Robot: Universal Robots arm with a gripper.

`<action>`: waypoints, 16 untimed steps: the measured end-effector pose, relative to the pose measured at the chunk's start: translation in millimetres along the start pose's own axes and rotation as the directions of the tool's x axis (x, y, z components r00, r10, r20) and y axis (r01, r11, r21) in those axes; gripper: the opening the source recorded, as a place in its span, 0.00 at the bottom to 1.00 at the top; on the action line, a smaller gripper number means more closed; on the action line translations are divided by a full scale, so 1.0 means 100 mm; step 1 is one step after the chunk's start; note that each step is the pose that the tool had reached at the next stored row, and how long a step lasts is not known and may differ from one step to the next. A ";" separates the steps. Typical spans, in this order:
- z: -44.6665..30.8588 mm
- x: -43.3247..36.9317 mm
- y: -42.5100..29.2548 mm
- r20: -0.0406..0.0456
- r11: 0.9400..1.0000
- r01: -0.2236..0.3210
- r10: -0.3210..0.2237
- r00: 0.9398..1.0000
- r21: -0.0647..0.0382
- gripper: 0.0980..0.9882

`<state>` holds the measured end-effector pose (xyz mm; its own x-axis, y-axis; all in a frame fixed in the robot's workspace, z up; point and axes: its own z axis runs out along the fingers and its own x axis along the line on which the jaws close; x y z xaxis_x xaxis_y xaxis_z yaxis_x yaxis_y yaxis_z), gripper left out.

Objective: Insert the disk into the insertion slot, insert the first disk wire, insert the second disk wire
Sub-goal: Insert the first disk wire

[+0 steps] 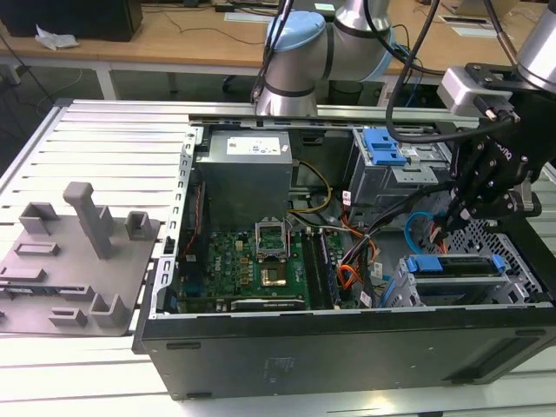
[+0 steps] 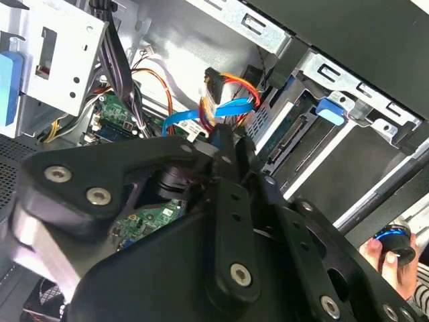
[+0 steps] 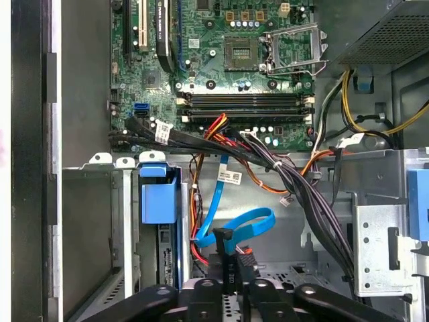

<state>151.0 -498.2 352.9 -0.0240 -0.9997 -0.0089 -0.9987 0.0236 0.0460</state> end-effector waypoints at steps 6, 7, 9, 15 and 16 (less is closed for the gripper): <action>0.002 0.000 -0.002 0.000 1.000 0.000 0.000 1.000 0.000 0.07; 0.006 0.000 -0.023 0.000 1.000 0.000 0.000 1.000 0.000 0.07; 0.009 0.009 -0.079 0.000 1.000 0.000 0.000 1.000 -0.001 0.07; 0.011 0.335 -0.089 0.000 1.000 0.000 0.000 1.000 -0.001 0.07; 0.012 0.355 -0.090 0.000 1.000 0.000 0.000 1.000 -0.001 0.07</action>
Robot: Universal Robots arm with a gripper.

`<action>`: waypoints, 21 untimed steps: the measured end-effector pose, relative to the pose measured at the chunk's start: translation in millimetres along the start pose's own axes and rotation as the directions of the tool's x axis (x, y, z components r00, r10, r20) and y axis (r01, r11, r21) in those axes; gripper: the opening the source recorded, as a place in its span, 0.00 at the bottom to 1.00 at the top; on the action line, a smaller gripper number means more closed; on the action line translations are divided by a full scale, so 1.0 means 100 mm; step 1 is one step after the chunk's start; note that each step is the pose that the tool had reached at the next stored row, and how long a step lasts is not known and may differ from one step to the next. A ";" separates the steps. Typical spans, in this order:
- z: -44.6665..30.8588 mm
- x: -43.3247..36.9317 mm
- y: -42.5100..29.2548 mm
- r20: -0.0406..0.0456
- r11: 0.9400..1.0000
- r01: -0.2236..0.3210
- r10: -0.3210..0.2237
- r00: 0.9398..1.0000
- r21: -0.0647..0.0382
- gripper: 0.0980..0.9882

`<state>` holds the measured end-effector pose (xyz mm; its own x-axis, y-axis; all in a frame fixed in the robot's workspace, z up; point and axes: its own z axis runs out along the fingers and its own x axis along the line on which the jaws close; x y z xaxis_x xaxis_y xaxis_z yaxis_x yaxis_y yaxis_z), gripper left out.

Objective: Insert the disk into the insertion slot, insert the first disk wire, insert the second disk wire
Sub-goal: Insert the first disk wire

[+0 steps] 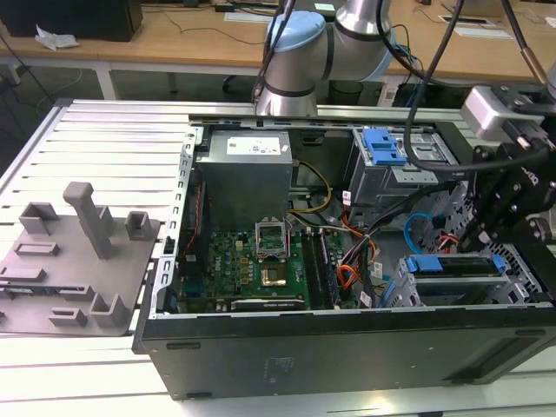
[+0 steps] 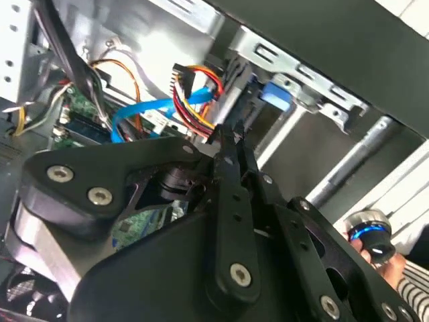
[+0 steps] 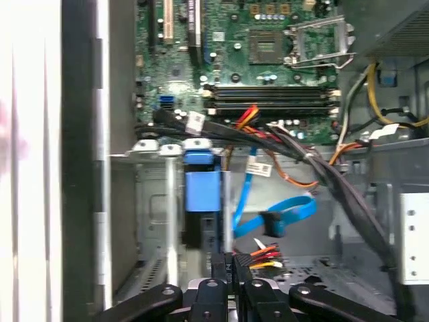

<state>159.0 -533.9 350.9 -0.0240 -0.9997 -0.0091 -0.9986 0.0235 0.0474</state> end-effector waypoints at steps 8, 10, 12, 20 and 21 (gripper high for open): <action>0.047 0.019 -0.066 0.000 1.000 0.000 0.000 1.000 0.000 0.07; 0.046 0.020 -0.073 0.000 1.000 0.000 0.000 1.000 0.000 0.07; 0.047 0.029 -0.074 0.000 1.000 0.000 0.000 1.000 0.000 0.07; 0.094 0.049 -0.129 0.001 1.000 0.000 0.000 1.000 -0.001 0.07; 0.095 0.049 -0.129 0.001 1.000 0.000 0.000 1.000 -0.001 0.07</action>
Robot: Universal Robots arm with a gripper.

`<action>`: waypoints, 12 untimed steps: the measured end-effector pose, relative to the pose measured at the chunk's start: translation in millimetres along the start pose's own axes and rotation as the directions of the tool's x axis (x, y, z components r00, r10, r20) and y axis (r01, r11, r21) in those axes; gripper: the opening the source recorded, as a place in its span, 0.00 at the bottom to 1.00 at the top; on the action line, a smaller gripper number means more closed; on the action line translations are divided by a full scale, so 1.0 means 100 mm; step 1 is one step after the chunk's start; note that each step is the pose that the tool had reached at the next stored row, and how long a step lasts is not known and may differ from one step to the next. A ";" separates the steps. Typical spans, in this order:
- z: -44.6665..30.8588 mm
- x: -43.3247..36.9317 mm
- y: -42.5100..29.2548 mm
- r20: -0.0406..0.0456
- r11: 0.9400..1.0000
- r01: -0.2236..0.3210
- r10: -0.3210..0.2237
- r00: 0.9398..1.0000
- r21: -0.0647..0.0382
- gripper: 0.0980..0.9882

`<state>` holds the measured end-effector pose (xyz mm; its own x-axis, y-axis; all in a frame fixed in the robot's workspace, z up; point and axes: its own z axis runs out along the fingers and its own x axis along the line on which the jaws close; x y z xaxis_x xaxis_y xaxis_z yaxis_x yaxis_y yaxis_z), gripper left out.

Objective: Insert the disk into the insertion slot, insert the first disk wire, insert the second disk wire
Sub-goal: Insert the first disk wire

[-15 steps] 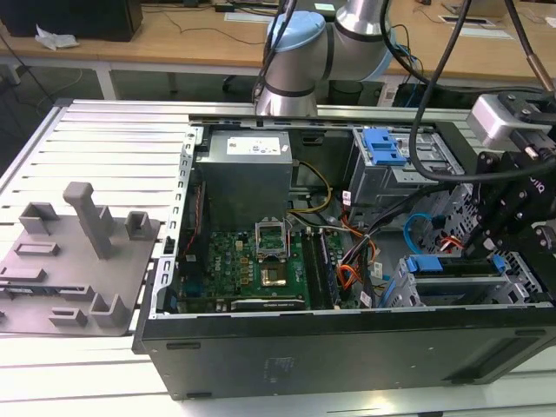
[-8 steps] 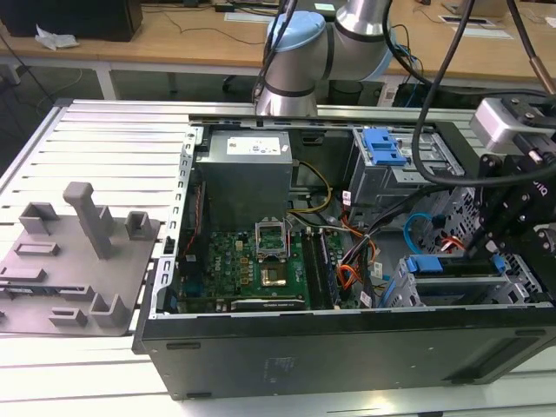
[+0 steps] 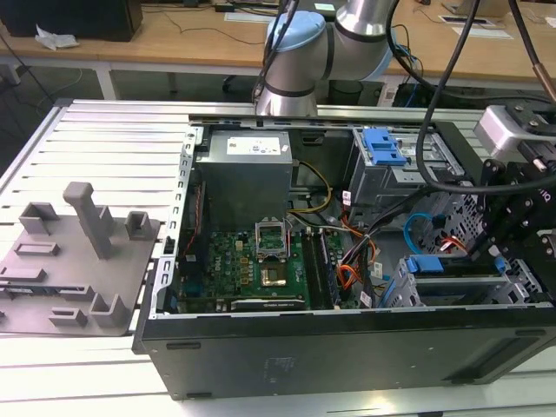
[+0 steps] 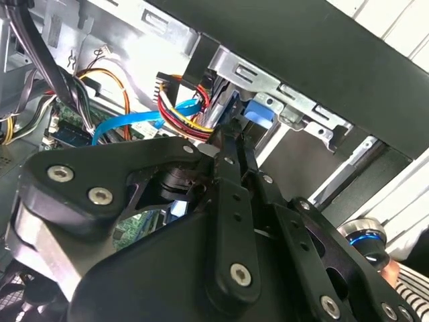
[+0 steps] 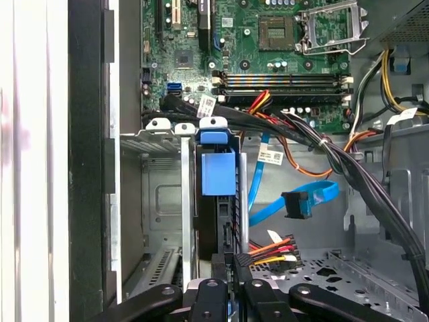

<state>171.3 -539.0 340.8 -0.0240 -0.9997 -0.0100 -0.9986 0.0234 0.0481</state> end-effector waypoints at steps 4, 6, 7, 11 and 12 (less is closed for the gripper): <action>0.004 0.000 0.000 0.000 1.000 0.000 0.000 1.000 0.000 0.07; 0.007 0.000 -0.001 0.000 1.000 0.000 0.000 1.000 0.000 0.09; 0.004 0.000 -0.001 0.000 1.000 0.000 0.000 1.000 0.000 0.16; -0.200 -0.013 0.010 0.000 1.000 0.000 0.000 1.000 0.000 0.16; -0.230 -0.019 0.012 0.000 1.000 0.000 0.000 1.000 0.000 0.15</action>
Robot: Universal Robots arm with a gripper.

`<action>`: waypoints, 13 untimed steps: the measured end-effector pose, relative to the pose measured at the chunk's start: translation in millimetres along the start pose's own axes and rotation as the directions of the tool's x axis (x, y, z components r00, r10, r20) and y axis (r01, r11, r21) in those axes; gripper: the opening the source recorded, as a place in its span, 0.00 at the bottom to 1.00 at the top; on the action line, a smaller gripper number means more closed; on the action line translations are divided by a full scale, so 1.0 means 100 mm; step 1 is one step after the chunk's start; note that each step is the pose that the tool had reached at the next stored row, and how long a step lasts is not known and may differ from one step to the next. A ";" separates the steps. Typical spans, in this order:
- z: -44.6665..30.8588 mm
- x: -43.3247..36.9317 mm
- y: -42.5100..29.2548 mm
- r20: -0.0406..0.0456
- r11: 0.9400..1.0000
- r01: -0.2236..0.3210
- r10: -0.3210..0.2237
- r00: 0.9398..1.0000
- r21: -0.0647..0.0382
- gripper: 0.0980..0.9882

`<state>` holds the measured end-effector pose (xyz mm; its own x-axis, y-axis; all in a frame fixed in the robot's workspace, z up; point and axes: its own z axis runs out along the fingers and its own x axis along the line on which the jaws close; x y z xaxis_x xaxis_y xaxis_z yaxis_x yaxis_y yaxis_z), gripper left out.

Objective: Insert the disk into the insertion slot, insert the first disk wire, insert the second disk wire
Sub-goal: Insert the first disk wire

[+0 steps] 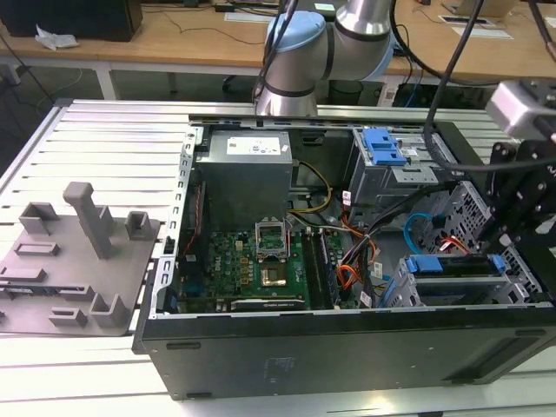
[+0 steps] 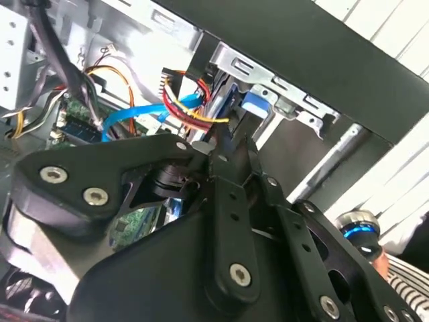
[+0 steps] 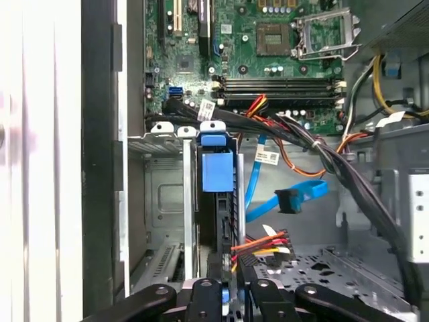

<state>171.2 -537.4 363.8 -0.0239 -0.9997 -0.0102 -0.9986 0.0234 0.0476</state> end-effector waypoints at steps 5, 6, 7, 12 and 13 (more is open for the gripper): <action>-0.074 -0.009 0.021 0.000 1.000 0.000 0.000 1.000 0.001 0.01; -0.070 -0.007 0.076 0.000 1.000 0.000 0.000 1.000 0.000 0.01; -0.065 -0.005 0.160 0.000 1.000 0.000 0.000 1.000 0.000 0.01; -0.062 -0.003 0.243 0.000 1.000 0.000 0.000 1.000 0.001 0.01; -0.061 -0.003 0.244 0.000 1.000 0.000 0.000 1.000 0.000 0.01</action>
<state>147.1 -536.6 371.1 -0.0240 -0.9997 -0.0103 -0.9986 0.0235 0.0471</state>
